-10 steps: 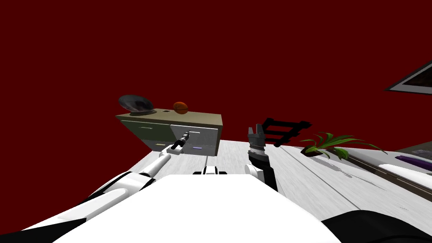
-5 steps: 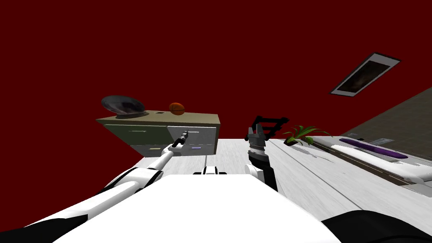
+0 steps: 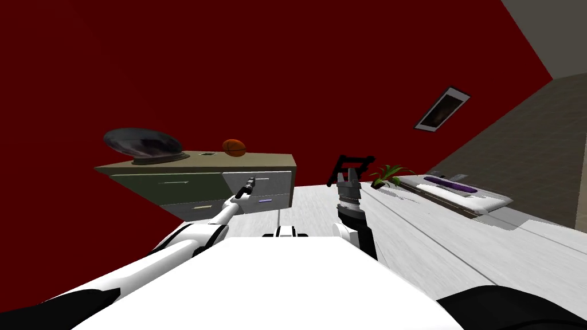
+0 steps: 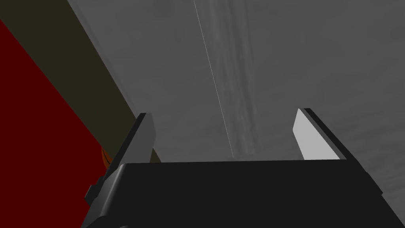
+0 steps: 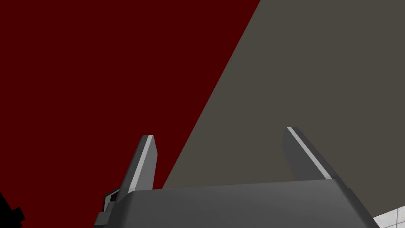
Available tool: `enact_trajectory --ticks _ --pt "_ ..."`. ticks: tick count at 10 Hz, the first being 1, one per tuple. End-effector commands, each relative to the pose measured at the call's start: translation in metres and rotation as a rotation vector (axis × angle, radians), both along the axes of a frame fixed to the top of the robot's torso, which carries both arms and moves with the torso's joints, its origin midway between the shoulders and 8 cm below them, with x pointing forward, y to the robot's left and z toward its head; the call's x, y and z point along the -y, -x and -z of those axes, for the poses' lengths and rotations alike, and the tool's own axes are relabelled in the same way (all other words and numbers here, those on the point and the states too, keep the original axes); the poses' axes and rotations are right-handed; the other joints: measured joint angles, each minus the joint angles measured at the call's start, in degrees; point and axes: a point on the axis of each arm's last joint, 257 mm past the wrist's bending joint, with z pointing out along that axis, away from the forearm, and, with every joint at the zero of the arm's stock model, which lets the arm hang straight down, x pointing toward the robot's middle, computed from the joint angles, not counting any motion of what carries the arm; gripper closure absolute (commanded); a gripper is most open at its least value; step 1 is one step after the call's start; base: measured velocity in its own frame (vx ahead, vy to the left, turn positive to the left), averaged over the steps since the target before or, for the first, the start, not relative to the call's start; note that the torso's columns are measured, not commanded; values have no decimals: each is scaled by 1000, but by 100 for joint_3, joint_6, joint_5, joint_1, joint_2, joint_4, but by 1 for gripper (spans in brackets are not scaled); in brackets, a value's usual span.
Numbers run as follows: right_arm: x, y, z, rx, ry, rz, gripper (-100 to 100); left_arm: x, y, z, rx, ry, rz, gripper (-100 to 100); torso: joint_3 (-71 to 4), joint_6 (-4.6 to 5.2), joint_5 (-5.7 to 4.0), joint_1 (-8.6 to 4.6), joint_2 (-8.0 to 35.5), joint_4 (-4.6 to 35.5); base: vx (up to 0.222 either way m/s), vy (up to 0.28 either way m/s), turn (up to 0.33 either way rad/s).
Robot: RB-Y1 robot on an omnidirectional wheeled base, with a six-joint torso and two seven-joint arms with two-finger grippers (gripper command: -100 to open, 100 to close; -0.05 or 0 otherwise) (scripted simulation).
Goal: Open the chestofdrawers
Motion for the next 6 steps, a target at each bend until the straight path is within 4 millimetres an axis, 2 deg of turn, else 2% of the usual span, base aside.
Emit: enact_trajectory --ticks 1,2,6 --pt "0 0 0 0 0 0 0 7 4 -3 8 -7 47 100 -15 -3 -4 -14 -24 -7 91 -92 294" --pt "0 0 0 0 0 0 0 11 6 -4 10 -9 68 100 -2 -10 -30 -28 0 25 110 -117 250" --pt "0 0 0 0 0 0 0 32 16 -1 6 -7 156 100 25 8 -11 0 42 29 83 -87 212"
